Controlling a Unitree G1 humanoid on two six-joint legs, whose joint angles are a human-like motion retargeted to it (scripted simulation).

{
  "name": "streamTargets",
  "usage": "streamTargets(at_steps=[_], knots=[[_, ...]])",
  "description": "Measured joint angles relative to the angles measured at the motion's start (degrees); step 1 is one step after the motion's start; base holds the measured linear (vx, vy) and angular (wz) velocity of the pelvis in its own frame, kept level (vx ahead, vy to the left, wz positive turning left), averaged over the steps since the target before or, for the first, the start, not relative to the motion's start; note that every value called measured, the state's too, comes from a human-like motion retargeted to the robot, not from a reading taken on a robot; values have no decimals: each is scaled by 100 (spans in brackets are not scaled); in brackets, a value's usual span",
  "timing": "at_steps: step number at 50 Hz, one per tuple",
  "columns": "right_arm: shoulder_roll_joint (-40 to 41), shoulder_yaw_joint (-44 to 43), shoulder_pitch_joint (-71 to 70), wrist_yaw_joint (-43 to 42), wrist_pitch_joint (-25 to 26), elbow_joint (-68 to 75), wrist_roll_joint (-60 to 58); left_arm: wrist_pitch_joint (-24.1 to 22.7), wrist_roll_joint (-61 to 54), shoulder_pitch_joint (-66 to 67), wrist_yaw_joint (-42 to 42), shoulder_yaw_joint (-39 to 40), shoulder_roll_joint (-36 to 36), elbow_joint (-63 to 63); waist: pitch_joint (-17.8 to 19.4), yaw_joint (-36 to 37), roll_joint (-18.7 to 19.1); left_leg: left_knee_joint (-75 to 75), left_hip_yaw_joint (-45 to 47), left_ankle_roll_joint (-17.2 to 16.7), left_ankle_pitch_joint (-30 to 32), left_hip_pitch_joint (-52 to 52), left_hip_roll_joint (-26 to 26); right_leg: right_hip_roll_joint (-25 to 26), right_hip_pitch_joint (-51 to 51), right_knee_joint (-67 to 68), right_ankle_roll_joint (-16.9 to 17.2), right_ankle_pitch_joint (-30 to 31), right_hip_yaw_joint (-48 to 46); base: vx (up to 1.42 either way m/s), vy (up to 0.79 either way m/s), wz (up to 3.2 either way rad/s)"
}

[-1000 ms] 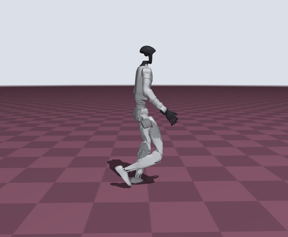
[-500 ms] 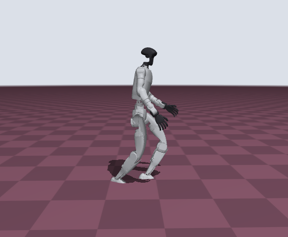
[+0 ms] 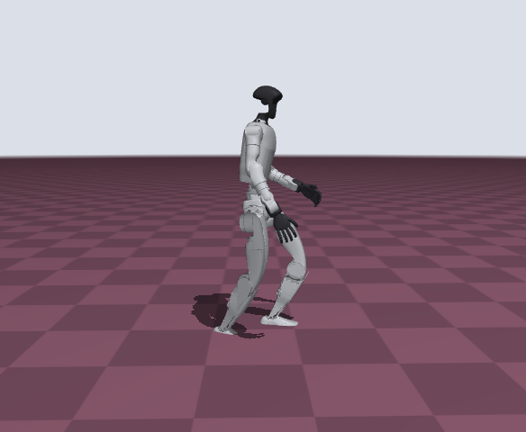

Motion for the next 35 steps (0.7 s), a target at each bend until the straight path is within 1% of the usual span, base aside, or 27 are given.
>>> streamTargets(at_steps=[2, 3, 5, 10, 13, 15, 18, 20, 25, 27, 30, 35], knots=[[49, -6, 62, 18, 3, 29, -16, 19, 0, 69, -56, -42, -44, 0, 45, -36, 22, 24, -50, 38, -70, 125, -16, 4, 25, 145, 12, -54, 11, 0, 0, 0], [52, -27, 40, 55, 12, 59, -27, 39, -16, 44, -96, -49, -42, 4, 18, -35, -56, -197, 12, 73, -52, 253, -117, -62, 82, -2, 27, -22, 40, 7, -1, -19], [106, -21, 121, 86, 24, 104, -44, 50, -6, 86, -134, -106, -101, -6, 65, -78, -48, -181, -10, 114, -138, 374, -122, -69, 113, 141, 42, -81, 44, 5, 0, -16], [185, -54, 186, 224, 66, 293, -84, 99, -23, -46, -246, -200, -137, -8, 9, -95, -305, -997, 218, 291, -155, 893, -462, -353, 271, -114, 123, -91, 119, 8, 2, -18], [262, -21, 324, 248, 86, 369, -94, 95, -15, -22, -286, -274, -188, -63, 95, -144, -286, -879, 232, 335, -315, 1013, -439, -399, 289, 187, 154, -221, 116, 2, 1, -6], [283, -49, 282, 299, 101, 443, -90, 100, -46, -134, -339, -295, -146, -89, -2, -113, -473, -1565, 383, 412, -158, 1279, -706, -606, 308, -50, 204, -180, 156, 11, 4, -25], [335, -5, 395, 308, 107, 489, -102, 76, -47, -112, -353, -361, -183, -161, 101, -150, -475, -1406, 413, 431, -284, 1387, -707, -691, 331, 278, 241, -307, 150, 3, 2, -12], [335, -20, 340, 340, 109, 528, -104, 60, -93, -226, -364, -369, -142, -190, 1, -121, -636, -2138, 529, 494, -75, 1646, -971, -881, 300, 102, 285, -278, 185, 10, 4, -24], [368, 46, 472, 297, 80, 536, -113, -8, -101, -224, -303, -439, -179, -291, 149, -146, -693, -1970, 606, 515, -212, 1811, -1051, -1079, 296, 608, 347, -470, 204, 2, 2, -8], [370, 35, 415, 294, 66, 538, -104, -40, -141, -336, -268, -448, -142, -291, 26, -118, -836, -2782, 675, 573, 85, 2053, -1310, -1242, 214, 445, 379, -418, 248, 8, 4, -22], [388, 83, 493, 244, 33, 496, -107, -93, -129, -301, -189, -489, -174, -344, 151, -131, -905, -2604, 716, 586, 7, 2139, -1386, -1400, 221, 797, 420, -541, 280, 0, 1, -6], [390, 118, 499, 129, -39, 318, -79, -188, -90, -303, -38, -530, -167, -411, 210, -144, -1021, -2647, 770, 642, -41, 2232, -1543, -1585, 131, 1117, 463, -674, 370, 0, 0, 0]])
